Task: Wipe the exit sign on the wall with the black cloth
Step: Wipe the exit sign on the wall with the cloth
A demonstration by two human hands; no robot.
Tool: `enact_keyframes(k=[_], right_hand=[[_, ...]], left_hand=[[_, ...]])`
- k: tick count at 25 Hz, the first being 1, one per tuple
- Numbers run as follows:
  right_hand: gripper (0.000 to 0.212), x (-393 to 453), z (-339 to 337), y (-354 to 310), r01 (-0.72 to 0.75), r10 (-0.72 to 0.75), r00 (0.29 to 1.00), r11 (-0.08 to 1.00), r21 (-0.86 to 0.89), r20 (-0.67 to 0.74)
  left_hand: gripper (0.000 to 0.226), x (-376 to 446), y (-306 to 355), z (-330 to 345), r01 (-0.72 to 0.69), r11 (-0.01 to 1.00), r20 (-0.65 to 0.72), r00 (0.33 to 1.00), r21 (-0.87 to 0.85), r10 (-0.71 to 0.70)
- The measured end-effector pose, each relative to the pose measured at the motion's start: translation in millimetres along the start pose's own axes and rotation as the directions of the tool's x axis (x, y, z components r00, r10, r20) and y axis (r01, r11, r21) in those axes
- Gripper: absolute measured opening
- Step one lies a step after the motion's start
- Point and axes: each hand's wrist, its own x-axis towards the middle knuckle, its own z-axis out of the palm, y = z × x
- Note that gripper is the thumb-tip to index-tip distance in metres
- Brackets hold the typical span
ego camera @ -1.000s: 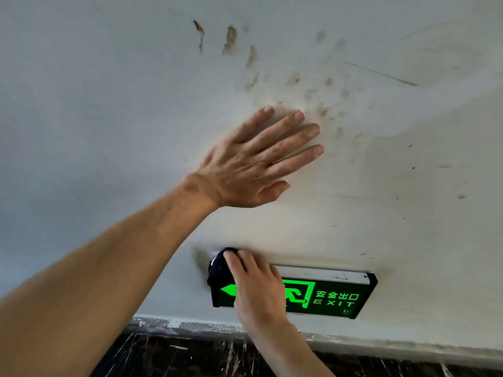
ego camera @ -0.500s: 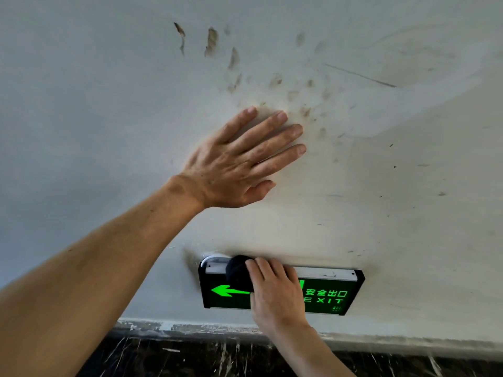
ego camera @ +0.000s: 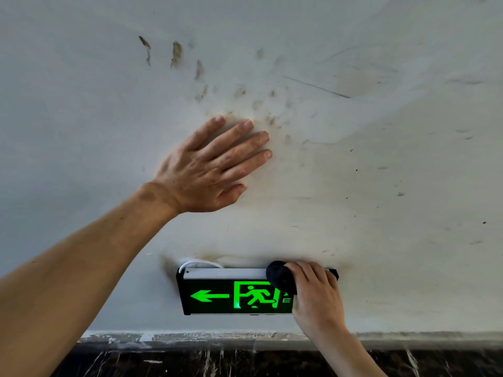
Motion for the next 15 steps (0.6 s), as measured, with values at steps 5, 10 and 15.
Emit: enact_keyframes(k=[5,10,15], right_hand=[[0.058,0.0,0.8,11.1,-0.128,0.125,0.991,0.99,0.06,0.047],[0.057,-5.4,-1.4,7.0,-0.283,0.282,0.959,0.954,0.101,0.024],[0.053,-5.3,-6.2,5.0,-0.34,0.34,0.94,0.934,0.109,0.023]], left_hand=[[0.069,-0.6,0.1,-0.4,-0.001,1.0,0.018,1.0,0.017,0.001],[0.069,-0.4,0.2,-0.4,0.002,1.0,0.013,1.0,0.019,-0.002],[0.069,-0.2,0.2,-0.2,0.001,1.0,0.009,1.0,0.025,-0.001]])
